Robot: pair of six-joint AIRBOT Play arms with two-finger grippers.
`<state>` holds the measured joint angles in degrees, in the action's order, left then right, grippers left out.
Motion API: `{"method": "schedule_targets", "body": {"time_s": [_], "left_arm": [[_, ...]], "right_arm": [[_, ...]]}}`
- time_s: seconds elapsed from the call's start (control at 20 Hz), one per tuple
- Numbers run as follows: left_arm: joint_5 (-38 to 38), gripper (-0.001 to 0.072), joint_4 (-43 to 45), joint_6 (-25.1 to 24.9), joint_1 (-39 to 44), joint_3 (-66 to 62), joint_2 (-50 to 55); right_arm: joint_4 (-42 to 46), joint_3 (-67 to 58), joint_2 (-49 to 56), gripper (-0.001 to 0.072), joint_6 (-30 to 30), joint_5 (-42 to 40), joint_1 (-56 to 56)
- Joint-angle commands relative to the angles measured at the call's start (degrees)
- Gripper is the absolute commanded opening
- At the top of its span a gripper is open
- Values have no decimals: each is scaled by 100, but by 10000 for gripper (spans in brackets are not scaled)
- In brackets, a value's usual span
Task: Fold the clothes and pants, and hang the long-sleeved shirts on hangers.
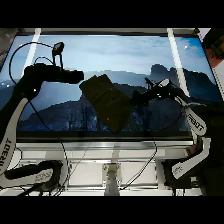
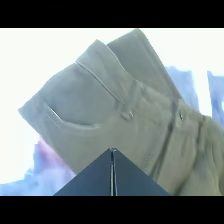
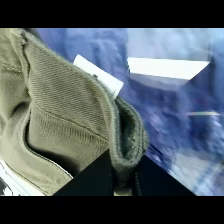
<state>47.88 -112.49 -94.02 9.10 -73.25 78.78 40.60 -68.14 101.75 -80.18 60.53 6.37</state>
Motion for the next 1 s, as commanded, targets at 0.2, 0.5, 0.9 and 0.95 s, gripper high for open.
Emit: {"method": "schedule_targets", "body": {"time_s": [0.2, 0.5, 0.9, 0.95], "left_arm": [[-144, 12, 9, 15, -1233, -4, -219], [-573, 12, 13, 13, -1351, -4, -247], [-1593, 12, 13, 17, -1663, -4, -627], [-1563, 12, 13, 15, -1738, -4, -651]], "right_arm": [[-1665, -39, -275, 31, 9, 177, 264], [-5069, -1770, -293, 30, 837, -337, 1711], [-4232, -4981, -323, 30, 446, -2159, 1784], [-3757, -4959, -330, 30, 90, -2273, 1681]]}}
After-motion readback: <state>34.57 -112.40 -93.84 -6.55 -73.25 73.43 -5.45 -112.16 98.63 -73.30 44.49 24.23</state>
